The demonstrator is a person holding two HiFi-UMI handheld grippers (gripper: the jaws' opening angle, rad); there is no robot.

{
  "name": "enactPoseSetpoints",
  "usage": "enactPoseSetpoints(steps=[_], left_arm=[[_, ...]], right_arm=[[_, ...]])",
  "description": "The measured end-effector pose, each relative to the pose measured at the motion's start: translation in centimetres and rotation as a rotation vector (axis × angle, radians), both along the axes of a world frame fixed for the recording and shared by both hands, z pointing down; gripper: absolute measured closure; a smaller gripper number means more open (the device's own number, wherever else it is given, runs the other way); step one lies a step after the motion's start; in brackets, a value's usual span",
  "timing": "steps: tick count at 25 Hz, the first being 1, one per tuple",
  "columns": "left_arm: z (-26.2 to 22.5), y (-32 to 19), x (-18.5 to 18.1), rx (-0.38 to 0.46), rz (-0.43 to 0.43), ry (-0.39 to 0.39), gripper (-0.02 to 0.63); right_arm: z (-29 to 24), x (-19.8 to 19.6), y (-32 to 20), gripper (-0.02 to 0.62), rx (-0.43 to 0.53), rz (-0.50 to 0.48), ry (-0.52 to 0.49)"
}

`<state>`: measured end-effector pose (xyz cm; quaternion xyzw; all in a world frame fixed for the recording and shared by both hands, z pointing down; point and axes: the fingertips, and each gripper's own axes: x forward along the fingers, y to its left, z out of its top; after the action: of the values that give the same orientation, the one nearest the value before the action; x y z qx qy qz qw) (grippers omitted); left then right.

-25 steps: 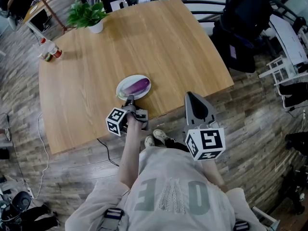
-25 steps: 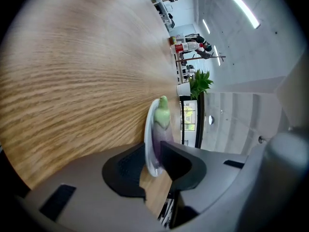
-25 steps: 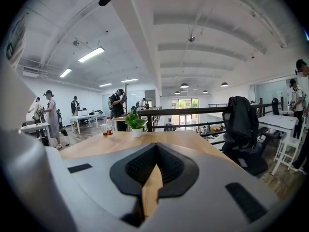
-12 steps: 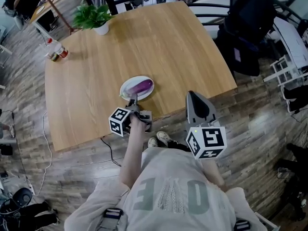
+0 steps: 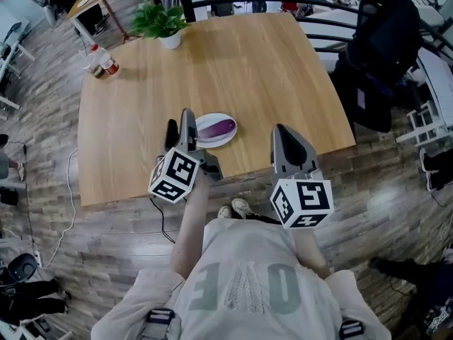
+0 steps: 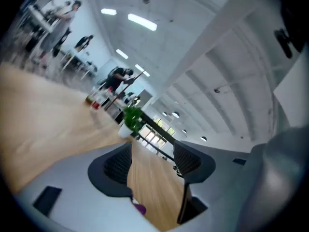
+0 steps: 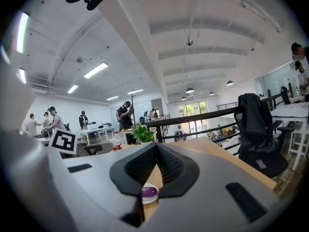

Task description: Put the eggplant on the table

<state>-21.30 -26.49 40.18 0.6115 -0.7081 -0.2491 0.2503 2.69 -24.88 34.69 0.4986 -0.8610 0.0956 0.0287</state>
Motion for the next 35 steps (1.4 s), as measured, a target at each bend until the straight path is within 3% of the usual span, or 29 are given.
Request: enactPoseSetpoints(steps=[3,5,7,13,14,15,17,22,26,35], left_arm=[[-7.3,1.3,0.2,0.152,-0.025,-0.283,0.351],[-11.4,2.7,0.7,0.258,-0.050,-0.409,0.351],[-14.5,3.8,1.5,0.327,-0.051,-0.493,0.351],[-18.8,6.0,4.5,0.419,0.003,-0.697,0.362],[-19.1,6.3,4.9,0.425,0.002,-0.724,0.423],[-19.4,6.6,5.2,0.423,-0.010,-0.753,0.526],[-19.6,6.9,5.8,0.409,-0.030,-0.809,0.597],[-19.3,7.2,7.1,0.384,-0.016,-0.887,0.597],[-19.1,7.5,6.9,0.376,-0.011,-0.882,0.597],[-19.2,8.3,6.0,0.356,-0.041,-0.896,0.597]], right_arm=[[-1.4,-1.4,-0.2,0.577,0.038,-0.041,-0.020],[-2.3,-2.1,-0.1,0.577,0.059,-0.064,-0.032],[-3.1,-2.8,0.1,0.577,0.079,-0.087,-0.044],[-4.5,-4.3,0.5,0.577,0.123,-0.139,-0.063],[-4.7,-4.3,0.6,0.577,0.127,-0.142,-0.065],[-4.8,-4.4,0.7,0.577,0.130,-0.144,-0.068],[-5.0,-4.5,0.8,0.577,0.138,-0.145,-0.078],[-5.2,-5.0,1.7,0.577,0.161,-0.172,-0.092],[-5.2,-5.9,2.4,0.577,0.187,-0.198,-0.051],[-5.2,-7.0,2.6,0.577,0.176,-0.251,-0.081]])
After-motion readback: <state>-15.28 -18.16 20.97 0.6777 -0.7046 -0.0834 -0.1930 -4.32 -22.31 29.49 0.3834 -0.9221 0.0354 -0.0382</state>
